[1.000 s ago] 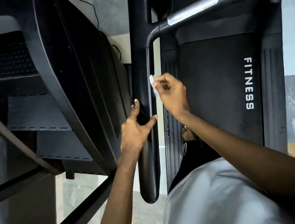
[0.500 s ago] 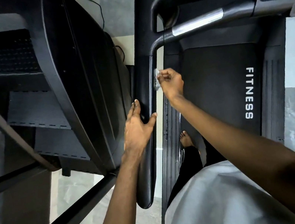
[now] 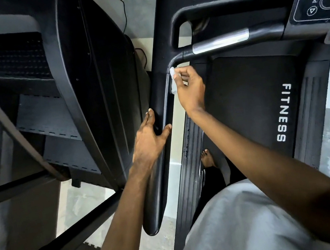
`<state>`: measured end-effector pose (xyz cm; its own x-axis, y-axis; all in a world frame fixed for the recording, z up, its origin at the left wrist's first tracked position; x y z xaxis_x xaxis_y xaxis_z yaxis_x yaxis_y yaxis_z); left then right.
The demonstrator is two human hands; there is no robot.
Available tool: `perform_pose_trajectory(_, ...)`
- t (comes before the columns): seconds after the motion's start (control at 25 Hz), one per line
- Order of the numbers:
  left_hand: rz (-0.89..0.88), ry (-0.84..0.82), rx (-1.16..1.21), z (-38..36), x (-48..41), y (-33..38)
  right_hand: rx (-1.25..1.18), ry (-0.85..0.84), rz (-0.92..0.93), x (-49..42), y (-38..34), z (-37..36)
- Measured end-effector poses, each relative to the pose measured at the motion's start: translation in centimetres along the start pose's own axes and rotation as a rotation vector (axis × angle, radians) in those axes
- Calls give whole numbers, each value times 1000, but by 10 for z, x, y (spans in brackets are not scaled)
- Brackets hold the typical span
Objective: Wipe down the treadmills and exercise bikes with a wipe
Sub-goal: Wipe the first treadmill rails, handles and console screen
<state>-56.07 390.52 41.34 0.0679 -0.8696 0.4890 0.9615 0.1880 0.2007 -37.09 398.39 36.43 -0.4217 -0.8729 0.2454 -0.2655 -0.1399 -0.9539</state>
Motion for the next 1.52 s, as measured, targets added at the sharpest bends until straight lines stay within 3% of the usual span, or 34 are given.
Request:
perform_pose_trajectory(0.24,44,16,76,-4,5,-4,56,-19,-296,20,60,5)
perform_pose_trajectory(0.48,51,59,112,-5,10,-3,83,-68,-474,37,82,6)
perform_pose_trajectory(0.64,79,74,187,-6,14,-8,75,-22,-471,16,83,7)
perform_pose_trajectory(0.92,76,47,260,-7,25,-16,96,-133,-494,52,98,9)
perform_pose_trajectory(1.32,22,73,330,3,8,-32,372,-247,-280,40,43,54)
perform_pose_trajectory(1.52,-196,63,378,20,-6,-8,375,-154,-219,48,-6,102)
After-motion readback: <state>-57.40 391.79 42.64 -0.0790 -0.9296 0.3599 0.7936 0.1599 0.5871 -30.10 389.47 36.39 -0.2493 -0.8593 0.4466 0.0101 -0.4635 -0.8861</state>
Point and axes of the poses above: each hand's wrist, its own x-axis away from the middle knuckle, its own z-axis out of the back of the hand, y = z × x, the point moved 10 cm from there along -x, towards the middle knuckle, and after that the axes turned 15 degrees about -x, right-handed, at the moved point
